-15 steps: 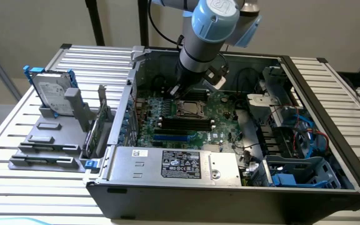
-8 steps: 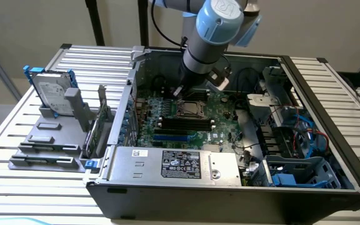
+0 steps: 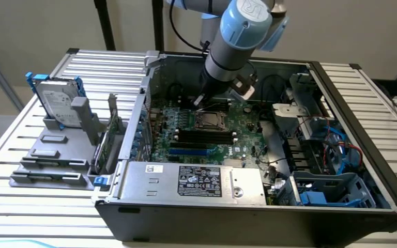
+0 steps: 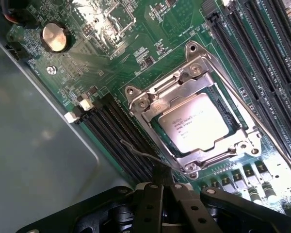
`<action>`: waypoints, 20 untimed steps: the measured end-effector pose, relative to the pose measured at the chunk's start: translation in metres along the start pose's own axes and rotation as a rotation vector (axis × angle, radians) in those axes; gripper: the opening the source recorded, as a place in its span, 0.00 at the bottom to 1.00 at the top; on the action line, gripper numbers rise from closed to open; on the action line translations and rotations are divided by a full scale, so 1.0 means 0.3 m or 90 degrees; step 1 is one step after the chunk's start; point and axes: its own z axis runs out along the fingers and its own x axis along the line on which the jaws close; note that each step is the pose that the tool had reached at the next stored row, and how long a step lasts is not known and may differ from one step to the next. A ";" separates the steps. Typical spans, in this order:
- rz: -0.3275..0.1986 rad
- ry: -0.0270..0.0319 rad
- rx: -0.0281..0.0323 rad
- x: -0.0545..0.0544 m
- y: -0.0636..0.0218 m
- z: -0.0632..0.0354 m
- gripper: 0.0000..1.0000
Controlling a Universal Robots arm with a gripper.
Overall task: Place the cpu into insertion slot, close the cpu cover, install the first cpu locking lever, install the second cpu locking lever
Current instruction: 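Install the first cpu locking lever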
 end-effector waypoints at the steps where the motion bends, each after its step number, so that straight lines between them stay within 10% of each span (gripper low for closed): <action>1: 0.000 -0.0006 0.0006 0.002 0.003 -0.001 0.11; 20: 0.005 -0.0069 0.0100 0.006 0.021 -0.001 0.11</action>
